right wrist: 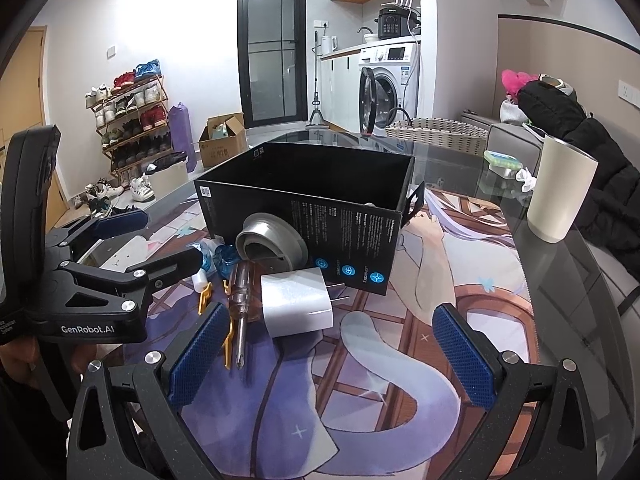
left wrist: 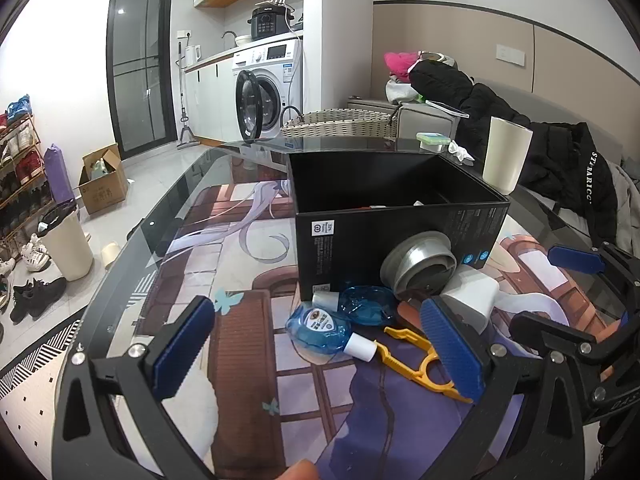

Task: Organize rigid objects
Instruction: 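Move the right gripper toward the white square adapter beside the box, then grasp the white adapter with the right gripper while the left gripper grasps the blue bottle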

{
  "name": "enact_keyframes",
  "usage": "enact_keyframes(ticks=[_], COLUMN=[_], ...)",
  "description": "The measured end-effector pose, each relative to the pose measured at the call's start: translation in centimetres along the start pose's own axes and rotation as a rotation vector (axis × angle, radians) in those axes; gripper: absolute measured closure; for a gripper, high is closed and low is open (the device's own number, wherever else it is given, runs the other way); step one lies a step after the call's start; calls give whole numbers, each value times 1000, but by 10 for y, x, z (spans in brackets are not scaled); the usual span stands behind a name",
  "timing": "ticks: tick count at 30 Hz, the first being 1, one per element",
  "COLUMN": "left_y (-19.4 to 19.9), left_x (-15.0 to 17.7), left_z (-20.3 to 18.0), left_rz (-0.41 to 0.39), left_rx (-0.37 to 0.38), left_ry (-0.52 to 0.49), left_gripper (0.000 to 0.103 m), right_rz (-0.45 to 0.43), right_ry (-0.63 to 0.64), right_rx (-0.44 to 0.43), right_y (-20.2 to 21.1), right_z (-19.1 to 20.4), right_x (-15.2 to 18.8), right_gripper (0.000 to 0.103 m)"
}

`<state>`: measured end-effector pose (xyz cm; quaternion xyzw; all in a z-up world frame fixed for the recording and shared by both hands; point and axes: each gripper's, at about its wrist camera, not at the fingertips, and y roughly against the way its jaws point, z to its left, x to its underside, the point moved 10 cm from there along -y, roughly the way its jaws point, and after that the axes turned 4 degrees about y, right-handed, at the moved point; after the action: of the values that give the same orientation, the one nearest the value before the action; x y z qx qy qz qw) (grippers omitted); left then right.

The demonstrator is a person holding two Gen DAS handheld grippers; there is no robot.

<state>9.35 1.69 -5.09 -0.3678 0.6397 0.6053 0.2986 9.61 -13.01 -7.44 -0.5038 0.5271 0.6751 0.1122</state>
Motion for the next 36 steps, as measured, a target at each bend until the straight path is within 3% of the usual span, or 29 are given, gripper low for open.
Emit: enact_keyframes(ticks=[11, 22, 25, 36], left_y=[-3, 2, 4, -10], left_x=[0, -13, -17, -10], left_z=[1, -8, -2, 11], left_rz=[5, -19, -33, 69], left_rx=[3, 89, 49, 21], left_ry=[5, -29, -43, -97], left_gripper=[0, 0, 0, 0], right_rz=[1, 21, 38, 129], right_ry=[-3, -8, -2, 18], right_rx=[0, -20, -16, -22], right_y=[-1, -4, -7, -28], right_z=[-1, -4, -5, -10], right_x=[1, -4, -4, -5], right_gripper=[0, 0, 0, 0])
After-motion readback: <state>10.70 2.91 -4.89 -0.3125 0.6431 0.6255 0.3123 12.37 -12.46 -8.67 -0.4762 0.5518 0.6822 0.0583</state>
